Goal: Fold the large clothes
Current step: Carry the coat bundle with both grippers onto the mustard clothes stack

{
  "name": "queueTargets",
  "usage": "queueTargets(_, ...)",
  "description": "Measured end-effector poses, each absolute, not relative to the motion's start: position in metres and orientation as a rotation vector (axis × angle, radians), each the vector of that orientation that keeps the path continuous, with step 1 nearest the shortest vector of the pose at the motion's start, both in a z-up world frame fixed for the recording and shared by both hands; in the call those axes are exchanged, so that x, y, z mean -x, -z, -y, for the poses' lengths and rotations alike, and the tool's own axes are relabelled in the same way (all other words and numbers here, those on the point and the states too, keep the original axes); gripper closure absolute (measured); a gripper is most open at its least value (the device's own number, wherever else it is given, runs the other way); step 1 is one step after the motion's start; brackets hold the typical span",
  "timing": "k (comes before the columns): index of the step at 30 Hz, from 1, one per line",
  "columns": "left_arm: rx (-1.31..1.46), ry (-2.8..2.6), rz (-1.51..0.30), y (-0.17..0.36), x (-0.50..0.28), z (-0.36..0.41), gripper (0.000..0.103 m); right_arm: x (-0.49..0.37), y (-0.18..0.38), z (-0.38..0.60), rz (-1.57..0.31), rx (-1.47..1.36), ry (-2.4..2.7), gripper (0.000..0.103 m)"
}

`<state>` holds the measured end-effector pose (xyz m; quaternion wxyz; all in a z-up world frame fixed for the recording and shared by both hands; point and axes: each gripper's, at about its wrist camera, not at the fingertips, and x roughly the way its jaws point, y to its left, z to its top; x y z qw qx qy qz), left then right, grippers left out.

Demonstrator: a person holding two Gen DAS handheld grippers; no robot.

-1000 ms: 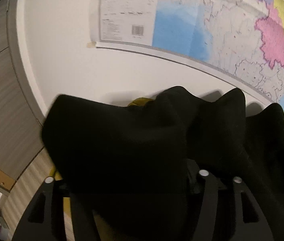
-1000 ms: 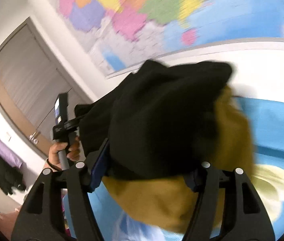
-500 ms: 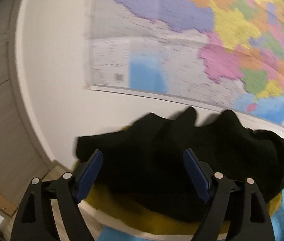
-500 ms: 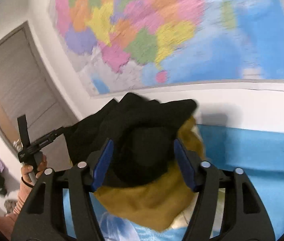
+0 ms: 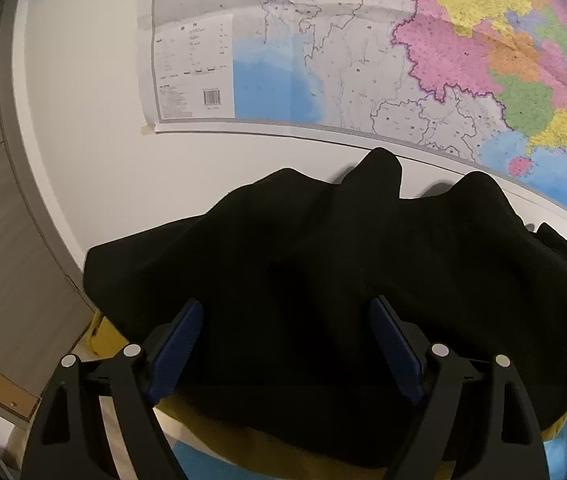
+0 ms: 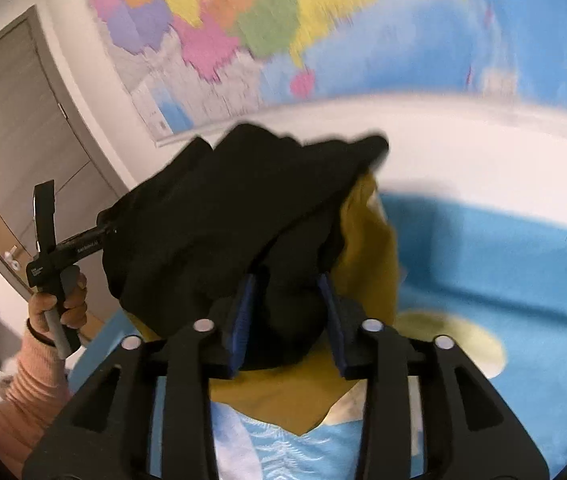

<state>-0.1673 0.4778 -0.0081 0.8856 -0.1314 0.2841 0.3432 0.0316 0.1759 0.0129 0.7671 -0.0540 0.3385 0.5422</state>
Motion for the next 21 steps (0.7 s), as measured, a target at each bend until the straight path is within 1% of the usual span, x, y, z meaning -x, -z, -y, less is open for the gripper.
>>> queueTargets(2, 0.261, -0.738, -0.588, 0.008, 0.170, -0.473, 0.021, -0.026, -0.022, -0.178, -0.677, 0.129, -1.173, 0.054)
queueTargets(6, 0.225, -0.766, -0.568, 0.010, 0.177, -0.458, 0.021, -0.011, -0.032, -0.189, -0.605, 0.177, -1.207, 0.053)
queueTargets(9, 0.195, -0.763, -0.553, 0.009, 0.182, -0.447, 0.020, -0.002, -0.032, -0.198, -0.590, 0.204, -1.238, 0.053)
queueTargets(14, 0.152, -0.759, -0.522, -0.001, 0.186, -0.427, 0.018, -0.003, -0.028, -0.224, -0.607, 0.206, -1.253, 0.053)
queueTargets(16, 0.157, -0.736, -0.505, -0.005, 0.186, -0.423, 0.015, -0.006, -0.023, -0.237, -0.619, 0.222, -1.248, 0.053)
queueTargets(19, 0.151, -0.711, -0.484, -0.009, 0.184, -0.417, 0.013, -0.016, -0.006, -0.257, -0.693, 0.256, -1.226, 0.052)
queueTargets(21, 0.144, -0.675, -0.501, -0.007, 0.177, -0.415, 0.012, -0.026, 0.007, -0.263, -0.748, 0.222, -1.222, 0.052)
